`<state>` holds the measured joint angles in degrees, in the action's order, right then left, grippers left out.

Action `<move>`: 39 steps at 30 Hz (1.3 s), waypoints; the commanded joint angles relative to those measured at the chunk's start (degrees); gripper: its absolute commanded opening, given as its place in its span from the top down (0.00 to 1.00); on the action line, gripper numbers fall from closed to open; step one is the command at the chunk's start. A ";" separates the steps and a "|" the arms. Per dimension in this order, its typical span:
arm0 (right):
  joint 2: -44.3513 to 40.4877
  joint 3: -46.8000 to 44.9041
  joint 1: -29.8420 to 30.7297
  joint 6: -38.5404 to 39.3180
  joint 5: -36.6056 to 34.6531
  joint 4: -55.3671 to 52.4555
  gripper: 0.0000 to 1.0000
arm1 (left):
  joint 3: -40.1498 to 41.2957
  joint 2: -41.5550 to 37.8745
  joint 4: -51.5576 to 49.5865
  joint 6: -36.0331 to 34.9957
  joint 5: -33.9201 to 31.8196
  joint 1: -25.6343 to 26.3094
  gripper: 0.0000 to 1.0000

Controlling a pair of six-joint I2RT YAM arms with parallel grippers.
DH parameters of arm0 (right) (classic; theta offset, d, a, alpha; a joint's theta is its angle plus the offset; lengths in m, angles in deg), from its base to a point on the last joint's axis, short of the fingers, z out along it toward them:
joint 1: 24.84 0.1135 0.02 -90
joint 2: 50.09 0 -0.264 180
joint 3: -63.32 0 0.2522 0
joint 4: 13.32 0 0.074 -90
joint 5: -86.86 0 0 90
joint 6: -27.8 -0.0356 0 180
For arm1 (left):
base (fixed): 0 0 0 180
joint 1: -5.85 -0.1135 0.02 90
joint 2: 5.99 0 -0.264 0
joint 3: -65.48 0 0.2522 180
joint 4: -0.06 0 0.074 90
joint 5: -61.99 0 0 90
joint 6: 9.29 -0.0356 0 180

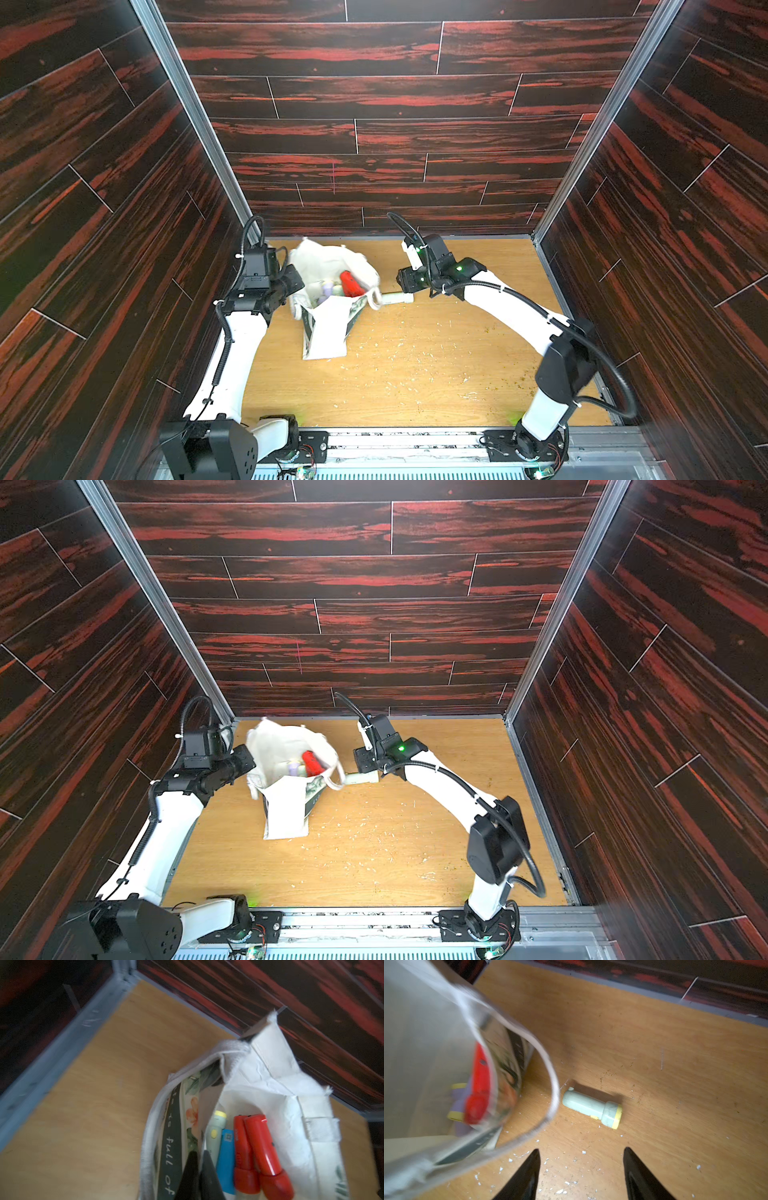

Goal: Put the flashlights into the tote bags
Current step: Pick up the flashlight from the center of the board.

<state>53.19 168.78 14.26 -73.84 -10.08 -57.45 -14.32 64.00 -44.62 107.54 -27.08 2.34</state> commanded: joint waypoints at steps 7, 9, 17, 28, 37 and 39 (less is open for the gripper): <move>12.31 6.53 -1.76 8.24 3.87 -4.50 0.35 | -1.17 -2.06 -1.51 1.66 -9.84 -2.36 1.00; 15.36 9.17 -1.77 10.27 4.20 -6.04 0.35 | -1.19 -1.98 -1.51 1.82 -9.81 -2.64 1.00; 24.80 19.85 -1.74 18.13 8.57 -11.84 0.30 | -1.02 -1.64 -1.51 2.03 -8.69 -3.07 1.00; 33.43 29.41 -1.68 23.44 11.76 -18.41 0.29 | -0.92 -1.52 -1.51 2.23 -8.34 -3.44 1.00; 37.17 31.30 -1.61 23.15 8.85 -19.17 0.32 | -0.92 -1.35 -1.51 2.37 -8.23 -3.79 1.00; 38.14 32.06 -1.55 22.76 8.09 -19.46 0.34 | -0.91 -1.35 -1.51 2.40 -8.05 -3.79 1.00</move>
<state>88.51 198.99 12.44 -52.04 -1.43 -74.85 -14.32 63.96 -46.41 109.26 -33.57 -0.65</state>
